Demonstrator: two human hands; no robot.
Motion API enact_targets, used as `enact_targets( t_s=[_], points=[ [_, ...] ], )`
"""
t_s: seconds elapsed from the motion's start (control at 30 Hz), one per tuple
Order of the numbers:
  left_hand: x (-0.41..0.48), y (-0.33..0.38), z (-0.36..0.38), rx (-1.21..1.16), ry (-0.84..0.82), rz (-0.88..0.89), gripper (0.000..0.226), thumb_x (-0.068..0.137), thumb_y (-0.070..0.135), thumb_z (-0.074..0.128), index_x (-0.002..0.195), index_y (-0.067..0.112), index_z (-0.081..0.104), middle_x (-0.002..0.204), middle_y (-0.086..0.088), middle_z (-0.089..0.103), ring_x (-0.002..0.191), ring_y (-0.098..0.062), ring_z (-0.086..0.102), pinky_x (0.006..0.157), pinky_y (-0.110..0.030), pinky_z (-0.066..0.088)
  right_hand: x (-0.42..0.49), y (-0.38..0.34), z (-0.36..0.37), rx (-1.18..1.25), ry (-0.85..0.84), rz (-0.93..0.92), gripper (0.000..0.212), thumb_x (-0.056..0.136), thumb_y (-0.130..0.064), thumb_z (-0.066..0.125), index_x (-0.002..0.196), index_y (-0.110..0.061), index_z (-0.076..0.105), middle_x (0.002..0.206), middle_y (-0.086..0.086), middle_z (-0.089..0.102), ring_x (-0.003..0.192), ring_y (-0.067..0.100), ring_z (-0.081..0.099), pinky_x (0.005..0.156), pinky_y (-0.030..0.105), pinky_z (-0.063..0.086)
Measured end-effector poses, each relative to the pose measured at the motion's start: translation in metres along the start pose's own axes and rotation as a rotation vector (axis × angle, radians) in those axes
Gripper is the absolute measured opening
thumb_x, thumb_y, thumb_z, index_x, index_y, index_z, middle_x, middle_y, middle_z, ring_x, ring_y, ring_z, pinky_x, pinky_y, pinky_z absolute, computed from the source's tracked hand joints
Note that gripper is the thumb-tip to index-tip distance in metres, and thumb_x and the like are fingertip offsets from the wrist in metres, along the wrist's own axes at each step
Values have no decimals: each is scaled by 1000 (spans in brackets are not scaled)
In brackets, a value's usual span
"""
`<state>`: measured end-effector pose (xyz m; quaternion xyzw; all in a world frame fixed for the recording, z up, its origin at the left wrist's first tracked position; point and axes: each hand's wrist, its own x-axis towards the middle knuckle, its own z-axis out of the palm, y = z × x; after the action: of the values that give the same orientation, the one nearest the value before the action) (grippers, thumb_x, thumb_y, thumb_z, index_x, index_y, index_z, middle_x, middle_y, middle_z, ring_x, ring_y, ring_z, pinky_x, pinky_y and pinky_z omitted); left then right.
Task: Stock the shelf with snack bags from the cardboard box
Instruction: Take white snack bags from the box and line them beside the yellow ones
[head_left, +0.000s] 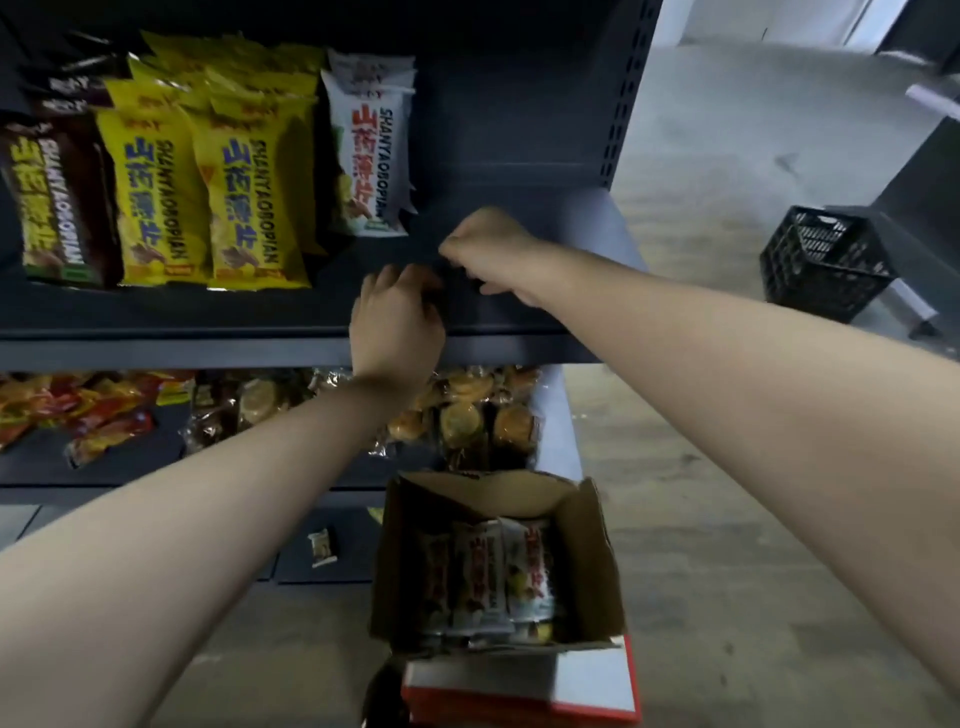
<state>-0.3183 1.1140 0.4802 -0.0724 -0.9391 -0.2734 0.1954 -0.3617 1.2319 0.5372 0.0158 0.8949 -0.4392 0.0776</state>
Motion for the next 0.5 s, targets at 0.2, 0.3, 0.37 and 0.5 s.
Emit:
enact_targets(
  t_s=[0.2,0.3,0.37,0.5],
  points=[
    [-47,1,19,-106,37,223,36,80,16,29,86,6,63,89,-11,61,87,-30,56,58,-38,46,-54,28,2,169,20,-124,24,97,-11,45,106,-4,66,90,8,67,73,13,57,52,13,43],
    [-79,-10,34,-75,-61,263,34,81,18,33,83,10,65,85,-8,65,78,-26,62,55,-35,50,-78,51,14,198,-46,-177,23,99,-9,42,99,-10,65,81,1,66,68,10,58,57,13,45],
    [-100,-22,46,-21,-187,221,28,83,16,39,81,12,66,82,-7,67,72,-28,64,53,-31,48,-91,73,30,188,-102,-156,24,100,-9,42,98,-9,65,80,1,66,68,9,60,60,12,46],
    [-134,-53,73,138,-574,58,24,93,16,42,102,19,64,103,-3,66,92,-27,63,67,-31,44,-106,131,74,71,-253,-31,23,99,-12,45,99,-5,67,84,2,69,68,4,59,60,8,44]
  ],
)
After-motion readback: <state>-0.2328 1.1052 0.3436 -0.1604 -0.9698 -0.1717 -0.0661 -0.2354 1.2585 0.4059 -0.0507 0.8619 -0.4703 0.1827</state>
